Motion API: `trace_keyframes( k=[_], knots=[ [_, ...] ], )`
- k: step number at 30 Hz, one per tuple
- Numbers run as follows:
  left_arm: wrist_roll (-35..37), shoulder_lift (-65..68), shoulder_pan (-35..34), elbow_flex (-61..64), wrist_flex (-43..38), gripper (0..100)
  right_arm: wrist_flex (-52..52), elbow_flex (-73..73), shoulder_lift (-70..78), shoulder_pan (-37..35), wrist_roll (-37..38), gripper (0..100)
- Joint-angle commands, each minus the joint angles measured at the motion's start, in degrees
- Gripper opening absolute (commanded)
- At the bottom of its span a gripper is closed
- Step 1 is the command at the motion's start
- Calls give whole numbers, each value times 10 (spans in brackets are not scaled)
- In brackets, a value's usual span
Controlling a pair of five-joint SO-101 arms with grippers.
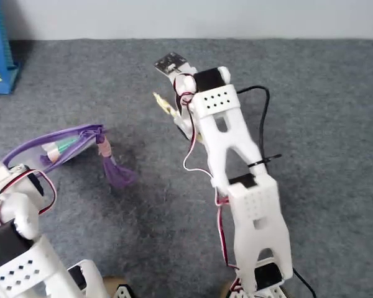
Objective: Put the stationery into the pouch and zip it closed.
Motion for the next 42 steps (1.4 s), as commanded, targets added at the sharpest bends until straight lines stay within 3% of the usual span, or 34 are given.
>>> trace_keyframes(
  k=[1, 7, 17, 24, 35, 42],
  knots=[
    [-4, -1, -4, 4, -8, 13, 23, 149, -153, 11, -6, 7],
    [-4, -1, -4, 4, -8, 13, -1, 380, -313, 22, 0, 7],
    [-4, -1, -4, 4, -8, 13, -174, 748, -513, 38, 60, 26],
    [-4, -1, -4, 4, -7, 13, -198, 779, -529, 26, 59, 277],
    [-4, -1, -4, 4, -7, 13, -291, 784, -524, -88, 55, 248],
    [-4, -1, -4, 4, -7, 13, -384, 780, -407, -109, 27, 235]
  ],
)
